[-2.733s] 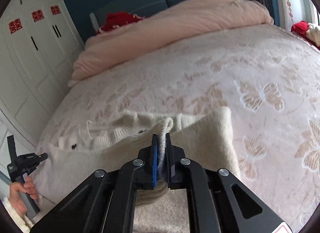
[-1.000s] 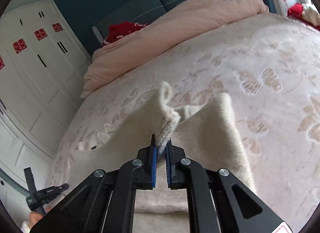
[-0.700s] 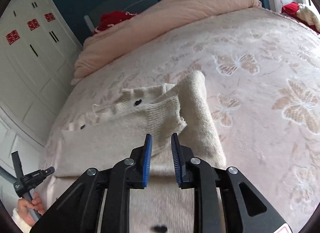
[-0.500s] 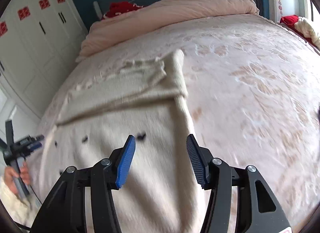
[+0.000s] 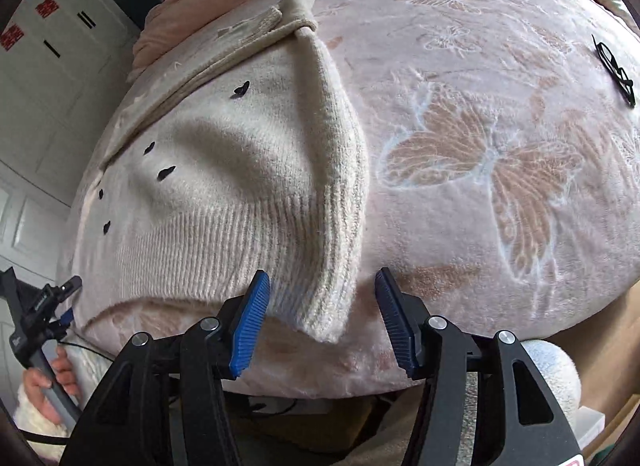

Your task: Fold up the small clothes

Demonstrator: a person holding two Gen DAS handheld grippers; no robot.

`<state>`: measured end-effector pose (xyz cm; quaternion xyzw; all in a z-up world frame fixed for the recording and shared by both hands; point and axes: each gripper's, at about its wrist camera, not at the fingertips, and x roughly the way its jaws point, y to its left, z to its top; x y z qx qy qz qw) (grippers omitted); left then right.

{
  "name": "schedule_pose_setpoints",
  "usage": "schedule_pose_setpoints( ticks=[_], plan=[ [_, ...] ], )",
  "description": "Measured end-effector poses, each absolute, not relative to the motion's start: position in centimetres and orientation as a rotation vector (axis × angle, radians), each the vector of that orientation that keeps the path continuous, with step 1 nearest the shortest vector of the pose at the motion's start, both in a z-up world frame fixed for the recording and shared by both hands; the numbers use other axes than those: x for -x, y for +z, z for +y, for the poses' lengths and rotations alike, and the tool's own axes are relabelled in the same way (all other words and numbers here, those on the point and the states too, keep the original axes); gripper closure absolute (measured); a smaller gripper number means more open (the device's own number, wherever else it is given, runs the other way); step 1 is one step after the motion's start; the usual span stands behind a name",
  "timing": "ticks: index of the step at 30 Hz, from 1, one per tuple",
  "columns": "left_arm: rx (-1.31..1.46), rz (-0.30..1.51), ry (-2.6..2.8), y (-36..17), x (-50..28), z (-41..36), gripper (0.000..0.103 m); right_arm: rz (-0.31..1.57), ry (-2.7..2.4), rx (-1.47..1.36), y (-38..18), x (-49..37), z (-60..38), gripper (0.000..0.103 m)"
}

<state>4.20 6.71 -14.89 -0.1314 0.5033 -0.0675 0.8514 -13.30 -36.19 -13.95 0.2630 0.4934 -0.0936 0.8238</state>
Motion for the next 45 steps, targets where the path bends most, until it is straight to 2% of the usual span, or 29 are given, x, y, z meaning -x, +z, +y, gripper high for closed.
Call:
schedule_pose_setpoints(
  ticks=[6, 12, 13, 14, 15, 16, 17, 18, 19, 22, 30, 39, 42, 45],
  plan=[
    [0.466, 1.057, -0.105, -13.5, -3.0, 9.1, 0.02, 1.005, -0.161, -0.593, -13.5, 13.8, -34.8, 0.046],
    [0.366, 1.074, -0.121, -15.3, -3.5, 8.1, 0.018, 0.997, -0.144, -0.629, -14.3, 12.9, -33.9, 0.046],
    [0.367, 1.082, -0.12, -15.1, -3.6, 7.8, 0.018, 0.984, -0.147, -0.648, -14.4, 12.8, -34.0, 0.049],
    [0.389, 1.087, -0.139, -15.0, -3.8, 7.7, 0.02, 0.978, -0.149, -0.66, -14.5, 12.7, -34.1, 0.058],
    [0.4, 1.09, -0.147, -14.9, -3.8, 7.7, 0.029, 0.971, -0.156, -0.671, -14.6, 12.8, -34.3, 0.065],
    [0.406, 1.09, -0.145, -14.7, -3.8, 7.6, 0.047, 0.966, -0.16, -0.689, -14.7, 12.8, -34.5, 0.083],
    [0.419, 1.087, -0.156, -14.5, -4.0, 7.6, 0.058, 0.961, -0.154, -0.716, -14.9, 12.7, -34.8, 0.092],
    [0.44, 1.09, -0.176, -14.6, -4.2, 7.7, 0.087, 0.953, -0.155, -0.729, -14.9, 12.7, -34.9, 0.094],
    [0.478, 1.102, -0.202, -14.8, -4.5, 7.9, 0.093, 0.948, -0.158, -0.73, -14.8, 12.8, -34.9, 0.096],
    [0.489, 1.052, -0.189, -13.6, -4.0, 8.2, 0.095, 0.888, -0.146, -0.728, -13.2, 13.7, -34.8, 0.097],
    [0.478, 0.951, -0.374, -5.4, 1.3, 10.1, 0.097, 0.764, -0.043, -0.605, -5.4, 19.6, -32.7, 0.098],
    [0.521, 1.031, -0.418, -1.5, 10.1, 14.9, 0.097, 0.906, 0.081, -0.484, -1.8, 29.6, -28.4, 0.098],
    [0.53, 0.992, -0.42, 0.9, 10.0, 15.3, 0.097, 0.833, 0.102, -0.466, 1.5, 30.4, -28.5, 0.098],
    [0.458, 0.9, -0.457, 3.2, 6.6, 13.2, 0.097, 0.689, 0.084, -0.466, 4.1, 26.8, -30.5, 0.098]
  ],
)
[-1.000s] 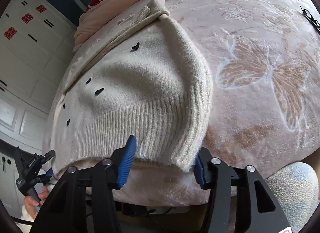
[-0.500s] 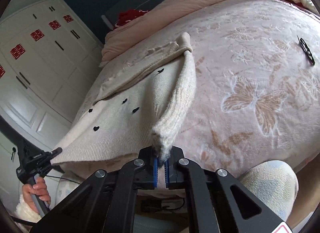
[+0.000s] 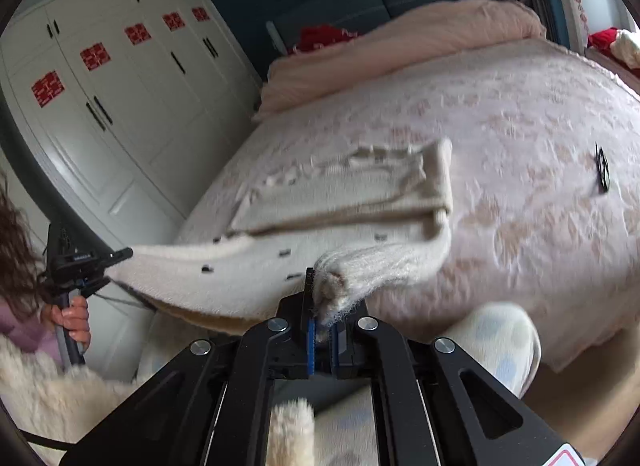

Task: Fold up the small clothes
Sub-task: 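Grasp the sweater hem with both grippers and lift it toward the collar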

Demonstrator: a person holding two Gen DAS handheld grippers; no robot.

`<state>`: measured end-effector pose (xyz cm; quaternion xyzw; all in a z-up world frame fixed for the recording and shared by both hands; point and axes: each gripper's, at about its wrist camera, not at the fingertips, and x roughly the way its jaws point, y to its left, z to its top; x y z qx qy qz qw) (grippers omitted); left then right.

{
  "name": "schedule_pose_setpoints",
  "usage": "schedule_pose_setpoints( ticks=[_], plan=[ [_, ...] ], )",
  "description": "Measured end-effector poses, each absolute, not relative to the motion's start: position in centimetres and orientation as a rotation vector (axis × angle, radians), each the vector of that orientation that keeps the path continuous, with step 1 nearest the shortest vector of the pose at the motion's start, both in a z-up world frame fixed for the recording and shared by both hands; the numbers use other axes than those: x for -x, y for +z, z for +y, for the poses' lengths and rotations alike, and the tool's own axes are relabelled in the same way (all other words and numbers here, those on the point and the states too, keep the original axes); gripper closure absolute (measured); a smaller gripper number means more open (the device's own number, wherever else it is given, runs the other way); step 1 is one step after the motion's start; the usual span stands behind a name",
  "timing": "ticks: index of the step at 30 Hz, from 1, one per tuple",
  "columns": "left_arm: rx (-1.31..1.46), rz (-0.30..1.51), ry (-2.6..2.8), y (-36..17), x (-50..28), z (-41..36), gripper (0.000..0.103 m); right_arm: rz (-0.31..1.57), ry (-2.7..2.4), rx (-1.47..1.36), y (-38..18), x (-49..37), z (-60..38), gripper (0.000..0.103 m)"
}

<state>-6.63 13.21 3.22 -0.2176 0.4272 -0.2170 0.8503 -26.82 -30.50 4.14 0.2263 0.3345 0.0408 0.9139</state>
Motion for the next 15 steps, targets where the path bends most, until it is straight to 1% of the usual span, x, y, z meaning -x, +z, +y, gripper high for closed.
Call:
schedule_pose_setpoints(
  ticks=[3, 5, 7, 11, 12, 13, 14, 15],
  plan=[
    [0.349, 0.771, -0.461, 4.2, 0.5, 9.3, 0.097, 0.571, 0.054, -0.462, 4.4, 20.5, -33.6, 0.098],
    [0.331, 0.74, -0.446, 3.9, -3.9, 7.1, 0.097, 0.54, 0.022, -0.462, 3.3, 15.6, -35.4, 0.098],
    [0.299, 0.725, -0.406, 2.8, -8.8, 4.4, 0.097, 0.547, -0.006, -0.498, 1.2, 10.1, -37.6, 0.098],
    [0.217, 0.779, -0.316, -2.0, -18.1, -0.3, 0.096, 0.627, -0.099, -0.54, -3.9, 1.0, -40.4, 0.097],
    [0.204, 0.804, -0.281, -3.8, -20.3, -1.3, 0.095, 0.651, -0.115, -0.56, -5.3, -0.9, -40.9, 0.096],
    [0.199, 0.836, -0.26, -5.4, -21.8, -2.0, 0.092, 0.693, -0.129, -0.59, -7.1, -2.8, -41.5, 0.095],
    [0.192, 0.882, -0.236, -7.2, -23.1, -2.5, 0.092, 0.727, -0.167, -0.6, -8.5, -4.1, -41.8, 0.088],
    [0.199, 0.931, -0.195, -9.1, -24.4, -2.8, 0.089, 0.751, -0.199, -0.602, -9.7, -5.0, -42.1, 0.084]
  ],
)
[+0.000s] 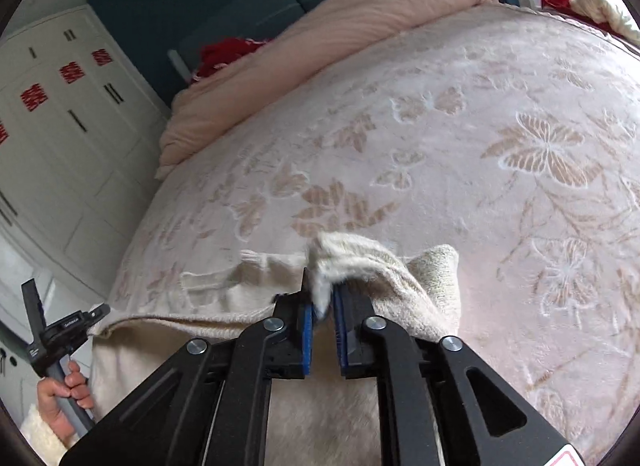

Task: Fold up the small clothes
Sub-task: 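Grasp the sweater hem with both grippers and lift it toward the collar, then lay the hem over the collar and open both grippers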

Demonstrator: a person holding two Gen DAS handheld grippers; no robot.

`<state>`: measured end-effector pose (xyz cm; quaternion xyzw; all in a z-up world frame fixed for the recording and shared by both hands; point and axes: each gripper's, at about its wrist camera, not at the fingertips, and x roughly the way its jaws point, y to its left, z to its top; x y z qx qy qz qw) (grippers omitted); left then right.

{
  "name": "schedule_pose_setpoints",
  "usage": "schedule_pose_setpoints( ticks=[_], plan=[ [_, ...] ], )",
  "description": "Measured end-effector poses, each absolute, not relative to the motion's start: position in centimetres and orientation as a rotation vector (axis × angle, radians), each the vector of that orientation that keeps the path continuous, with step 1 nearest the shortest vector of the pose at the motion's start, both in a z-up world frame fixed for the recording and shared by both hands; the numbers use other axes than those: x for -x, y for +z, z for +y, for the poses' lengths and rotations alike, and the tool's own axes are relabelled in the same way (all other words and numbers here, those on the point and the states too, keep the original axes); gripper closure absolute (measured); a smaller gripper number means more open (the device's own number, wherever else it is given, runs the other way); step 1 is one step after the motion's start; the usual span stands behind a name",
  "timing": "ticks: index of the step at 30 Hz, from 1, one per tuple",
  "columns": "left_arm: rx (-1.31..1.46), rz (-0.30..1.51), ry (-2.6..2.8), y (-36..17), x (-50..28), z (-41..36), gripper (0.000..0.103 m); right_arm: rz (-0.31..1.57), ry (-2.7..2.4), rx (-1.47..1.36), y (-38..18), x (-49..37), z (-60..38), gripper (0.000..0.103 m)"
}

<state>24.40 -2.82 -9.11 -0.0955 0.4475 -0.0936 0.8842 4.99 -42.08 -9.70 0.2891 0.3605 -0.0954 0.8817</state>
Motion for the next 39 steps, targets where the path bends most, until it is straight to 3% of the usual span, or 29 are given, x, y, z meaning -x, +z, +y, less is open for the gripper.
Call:
schedule_pose_setpoints(
  ticks=[2, 3, 4, 5, 6, 9, 15, 16, 17, 18, 21, 24, 27, 29, 33, 35, 37, 39],
  plan=[
    [0.209, 1.0, -0.157, -11.2, -25.0, -2.6, 0.079, 0.74, -0.218, -0.608, -10.1, -5.0, -42.2, 0.072],
    [0.221, 1.008, -0.147, -11.3, -24.8, -2.1, 0.069, 0.708, -0.23, -0.612, -9.6, -4.3, -42.2, 0.065],
    [0.242, 0.972, -0.166, -10.7, -24.2, -1.4, 0.056, 0.663, -0.241, -0.613, -8.9, -3.2, -42.3, 0.047],
    [0.246, 0.926, -0.179, -9.8, -23.3, -0.9, 0.048, 0.62, -0.245, -0.604, -8.3, -2.0, -42.3, 0.041],
    [0.232, 0.883, -0.183, -8.8, -22.2, -0.3, 0.036, 0.598, -0.246, -0.582, -7.6, -0.7, -42.2, 0.041],
    [0.171, 0.848, -0.208, -7.3, -18.7, 1.5, 0.032, 0.66, -0.251, -0.548, -7.3, 2.3, -41.1, 0.041],
    [0.194, 0.979, -0.171, -11.0, -15.1, 4.2, 0.034, 0.823, -0.296, -0.515, -11.5, 7.0, -38.4, 0.041],
    [0.197, 0.997, -0.155, -11.7, -14.9, 4.3, 0.047, 0.842, -0.304, -0.526, -12.4, 7.2, -38.2, 0.044],
    [0.207, 1.024, -0.144, -12.4, -15.0, 4.4, 0.057, 0.849, -0.312, -0.525, -12.8, 7.3, -38.0, 0.068],
    [0.22, 1.053, -0.138, -13.0, -15.1, 4.6, 0.077, 0.848, -0.307, -0.523, -12.9, 7.3, -38.0, 0.084],
    [0.255, 1.053, -0.128, -12.1, -14.9, 5.4, 0.092, 0.793, -0.27, -0.58, -10.5, 7.6, -38.7, 0.088],
    [0.198, 1.039, -0.094, -10.3, -14.1, 6.2, 0.092, 0.762, -0.252, -0.483, -7.6, 7.9, -38.2, 0.089],
    [0.16, 1.128, -0.038, -13.3, -14.4, 6.8, 0.091, 0.923, -0.288, -0.407, -12.2, 6.8, -38.6, 0.088],
    [0.132, 1.119, -0.024, -14.2, -14.4, 6.4, 0.09, 0.937, -0.288, -0.438, -14.2, 7.1, -39.2, 0.08],
    [0.144, 1.03, -0.058, -10.0, -12.8, 5.8, 0.083, 0.84, -0.35, -0.455, -9.9, 8.7, -39.4, 0.069],
    [0.143, 0.968, -0.085, -7.5, -12.2, 5.1, 0.074, 0.779, -0.35, -0.428, -7.6, 9.2, -39.1, 0.067],
    [0.121, 0.922, -0.132, -5.7, -12.9, 3.1, 0.055, 0.762, -0.321, -0.413, -6.6, 8.1, -38.8, 0.053],
    [0.104, 0.904, -0.187, -5.4, -14.6, 0.6, 0.05, 0.767, -0.292, -0.377, -6.6, 5.2, -38.6, 0.053]
  ],
)
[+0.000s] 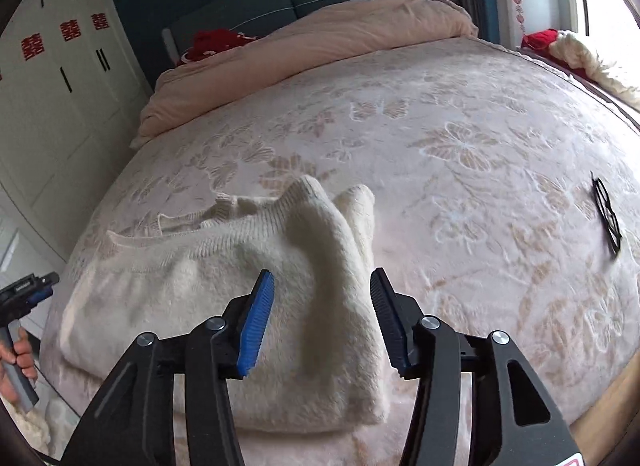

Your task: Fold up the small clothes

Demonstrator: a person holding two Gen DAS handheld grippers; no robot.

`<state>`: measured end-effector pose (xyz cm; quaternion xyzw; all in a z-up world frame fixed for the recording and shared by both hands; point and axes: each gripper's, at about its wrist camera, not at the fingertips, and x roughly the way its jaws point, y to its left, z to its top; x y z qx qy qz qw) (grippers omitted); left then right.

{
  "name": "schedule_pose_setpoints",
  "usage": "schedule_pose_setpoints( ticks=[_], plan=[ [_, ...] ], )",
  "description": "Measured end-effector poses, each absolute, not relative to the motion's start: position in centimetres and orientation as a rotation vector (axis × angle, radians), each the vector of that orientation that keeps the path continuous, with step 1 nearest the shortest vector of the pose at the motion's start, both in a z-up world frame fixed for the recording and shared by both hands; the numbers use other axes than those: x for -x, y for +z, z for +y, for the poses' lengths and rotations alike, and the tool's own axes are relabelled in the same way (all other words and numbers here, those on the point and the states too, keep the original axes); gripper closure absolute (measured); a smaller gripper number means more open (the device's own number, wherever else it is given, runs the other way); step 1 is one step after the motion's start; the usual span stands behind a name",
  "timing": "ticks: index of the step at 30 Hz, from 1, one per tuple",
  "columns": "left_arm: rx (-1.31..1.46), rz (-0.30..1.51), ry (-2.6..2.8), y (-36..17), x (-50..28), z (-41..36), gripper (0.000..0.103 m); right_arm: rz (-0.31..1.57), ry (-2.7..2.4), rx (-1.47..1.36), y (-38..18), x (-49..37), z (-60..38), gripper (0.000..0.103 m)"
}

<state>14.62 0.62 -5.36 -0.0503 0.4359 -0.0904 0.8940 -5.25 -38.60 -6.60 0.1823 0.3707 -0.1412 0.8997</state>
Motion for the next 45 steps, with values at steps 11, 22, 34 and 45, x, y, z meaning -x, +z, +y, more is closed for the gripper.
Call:
schedule_pose_setpoints(
  ticks=[11, 22, 34, 45],
  plan=[
    [0.059, 1.02, -0.114, -12.9, -25.6, -3.8, 0.098, 0.866, -0.291, -0.315, -10.8, -6.2, -40.8, 0.099],
    [0.003, 0.979, -0.069, -13.5, -26.6, -2.9, 0.096, 0.77, -0.277, -0.394, -8.5, -2.3, -41.1, 0.09],
    [-0.061, 1.016, -0.12, -9.9, -15.9, -3.1, 0.092, 0.852, -0.306, -0.354, -10.0, 6.0, -36.5, 0.1],
    [-0.036, 1.056, -0.088, -10.2, -12.0, -0.1, 0.091, 0.831, -0.268, -0.284, -8.0, 8.3, -34.0, 0.096]
  ],
)
